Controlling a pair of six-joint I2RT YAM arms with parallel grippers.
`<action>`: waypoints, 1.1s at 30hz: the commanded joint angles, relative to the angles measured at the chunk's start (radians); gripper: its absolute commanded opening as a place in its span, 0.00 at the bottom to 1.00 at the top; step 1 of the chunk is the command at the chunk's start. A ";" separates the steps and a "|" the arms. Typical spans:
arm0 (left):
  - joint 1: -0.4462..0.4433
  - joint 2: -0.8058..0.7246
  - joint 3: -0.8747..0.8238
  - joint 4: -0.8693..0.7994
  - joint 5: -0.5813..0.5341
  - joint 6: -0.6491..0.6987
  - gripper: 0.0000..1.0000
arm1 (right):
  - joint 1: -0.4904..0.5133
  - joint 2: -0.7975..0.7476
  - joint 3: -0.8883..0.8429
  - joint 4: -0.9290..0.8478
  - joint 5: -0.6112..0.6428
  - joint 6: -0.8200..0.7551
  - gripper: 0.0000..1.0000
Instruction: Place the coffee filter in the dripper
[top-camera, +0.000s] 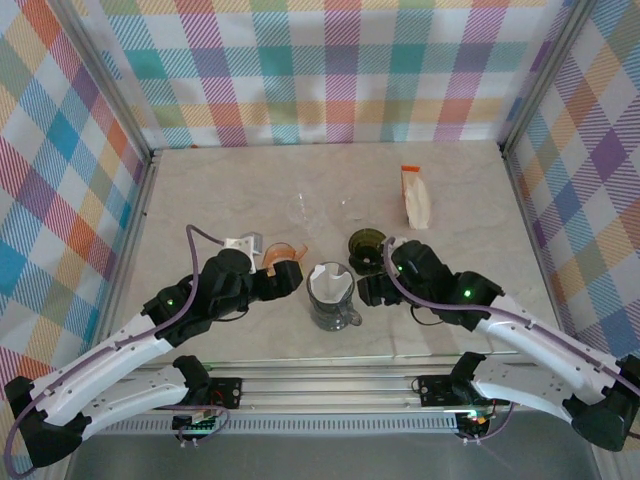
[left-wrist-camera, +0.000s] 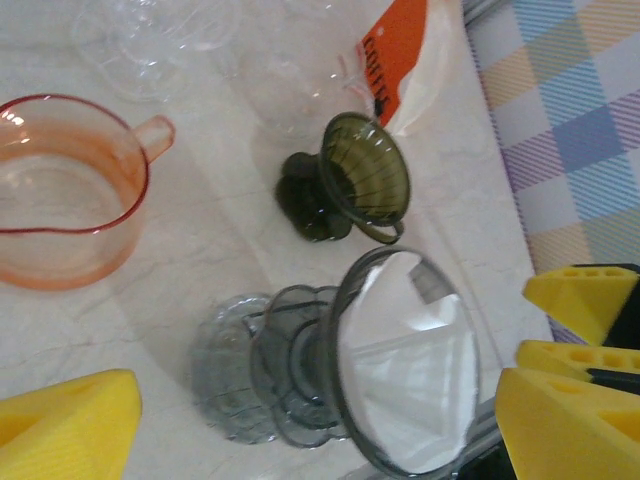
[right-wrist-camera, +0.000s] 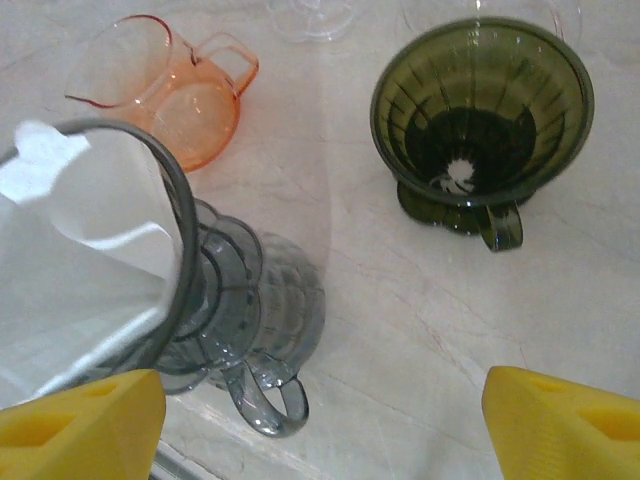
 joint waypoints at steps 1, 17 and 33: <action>0.000 -0.016 -0.017 -0.015 -0.016 0.028 0.92 | -0.003 -0.051 -0.036 0.029 -0.016 0.026 0.82; 0.017 0.088 0.027 -0.023 0.041 0.082 0.80 | -0.003 0.222 0.276 -0.023 -0.218 -0.238 0.69; 0.039 0.079 0.017 -0.040 0.057 0.083 0.79 | -0.002 0.532 0.517 -0.184 -0.204 -0.345 0.55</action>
